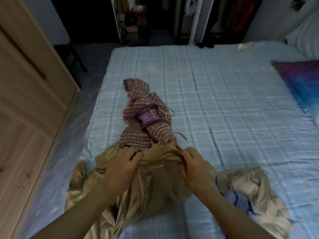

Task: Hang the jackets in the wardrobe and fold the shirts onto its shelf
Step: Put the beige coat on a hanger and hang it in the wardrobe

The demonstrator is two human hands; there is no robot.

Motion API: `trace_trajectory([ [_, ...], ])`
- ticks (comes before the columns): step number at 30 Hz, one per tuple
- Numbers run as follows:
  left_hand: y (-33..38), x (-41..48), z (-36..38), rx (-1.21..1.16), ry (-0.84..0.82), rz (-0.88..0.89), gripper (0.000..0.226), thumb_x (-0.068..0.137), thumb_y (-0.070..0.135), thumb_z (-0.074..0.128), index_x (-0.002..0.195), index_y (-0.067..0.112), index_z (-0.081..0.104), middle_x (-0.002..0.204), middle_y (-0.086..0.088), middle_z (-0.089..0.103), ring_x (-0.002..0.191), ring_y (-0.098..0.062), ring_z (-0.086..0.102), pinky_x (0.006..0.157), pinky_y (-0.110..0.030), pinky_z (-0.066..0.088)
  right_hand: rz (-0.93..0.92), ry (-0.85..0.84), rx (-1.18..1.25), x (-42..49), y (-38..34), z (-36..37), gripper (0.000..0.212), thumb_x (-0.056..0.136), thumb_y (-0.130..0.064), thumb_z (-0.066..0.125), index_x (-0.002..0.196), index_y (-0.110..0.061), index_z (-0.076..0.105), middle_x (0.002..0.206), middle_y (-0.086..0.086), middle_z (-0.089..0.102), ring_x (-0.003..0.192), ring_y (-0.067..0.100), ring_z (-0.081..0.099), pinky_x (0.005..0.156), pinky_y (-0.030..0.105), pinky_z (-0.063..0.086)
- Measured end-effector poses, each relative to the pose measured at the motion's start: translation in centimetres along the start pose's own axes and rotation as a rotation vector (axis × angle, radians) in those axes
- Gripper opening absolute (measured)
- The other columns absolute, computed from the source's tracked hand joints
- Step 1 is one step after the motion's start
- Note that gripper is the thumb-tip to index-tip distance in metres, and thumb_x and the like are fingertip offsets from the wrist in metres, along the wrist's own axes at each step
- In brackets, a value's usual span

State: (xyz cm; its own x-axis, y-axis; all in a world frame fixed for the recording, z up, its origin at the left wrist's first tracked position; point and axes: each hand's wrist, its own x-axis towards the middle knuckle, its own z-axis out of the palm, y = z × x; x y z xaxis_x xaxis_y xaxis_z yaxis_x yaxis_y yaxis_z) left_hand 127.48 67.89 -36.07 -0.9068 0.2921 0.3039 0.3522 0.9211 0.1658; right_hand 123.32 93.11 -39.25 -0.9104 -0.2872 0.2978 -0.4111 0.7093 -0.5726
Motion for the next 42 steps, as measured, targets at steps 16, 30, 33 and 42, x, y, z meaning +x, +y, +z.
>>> trace_trajectory([
  [16, 3.8, 5.2, -23.9, 0.073, 0.361, -0.085, 0.035, 0.065, 0.011, 0.060, 0.100, 0.013, 0.062, 0.094, -0.004, 0.051, 0.085, -0.025, 0.051, 0.058, -0.041, 0.049, -0.320, 0.387, -0.051, 8.4, -15.1, -17.0, 0.021, 0.074, -0.015, 0.051, 0.091, -0.014, 0.062, 0.084, 0.000, 0.058, 0.078, 0.021, 0.053, 0.067, 0.036, 0.043],
  [30, 15.4, 5.3, -30.2, -0.055, 0.309, -0.097, 0.025, 0.093, 0.016, 0.053, 0.116, 0.026, 0.049, 0.108, 0.008, 0.045, 0.096, -0.014, 0.050, 0.083, -0.031, 0.047, -0.411, 0.620, -0.104, 11.2, -19.2, -26.6, 0.020, 0.078, 0.004, 0.063, 0.090, -0.012, 0.066, 0.087, -0.001, 0.063, 0.083, 0.018, 0.050, 0.068, 0.033, 0.046],
  [33, 16.9, 5.4, -30.7, -0.125, 0.260, -0.064, 0.031, 0.091, 0.024, 0.057, 0.119, 0.031, 0.044, 0.109, 0.014, 0.042, 0.097, -0.007, 0.045, 0.085, -0.022, 0.040, -0.432, 0.631, -0.063, 11.4, -19.2, -28.0, 0.020, 0.078, 0.004, 0.062, 0.090, -0.012, 0.066, 0.087, -0.001, 0.064, 0.083, 0.015, 0.051, 0.067, 0.030, 0.047],
  [42, 19.0, 6.3, -28.9, -0.377, 0.284, 0.038, 0.019, 0.085, 0.037, 0.060, 0.103, 0.032, 0.056, 0.093, 0.017, 0.055, 0.087, -0.002, 0.054, 0.074, -0.024, 0.046, -0.418, 0.633, -0.046, 12.2, -17.8, -30.2, 0.026, 0.075, 0.006, 0.065, 0.092, -0.014, 0.067, 0.088, -0.003, 0.066, 0.086, 0.016, 0.053, 0.071, 0.036, 0.049],
])
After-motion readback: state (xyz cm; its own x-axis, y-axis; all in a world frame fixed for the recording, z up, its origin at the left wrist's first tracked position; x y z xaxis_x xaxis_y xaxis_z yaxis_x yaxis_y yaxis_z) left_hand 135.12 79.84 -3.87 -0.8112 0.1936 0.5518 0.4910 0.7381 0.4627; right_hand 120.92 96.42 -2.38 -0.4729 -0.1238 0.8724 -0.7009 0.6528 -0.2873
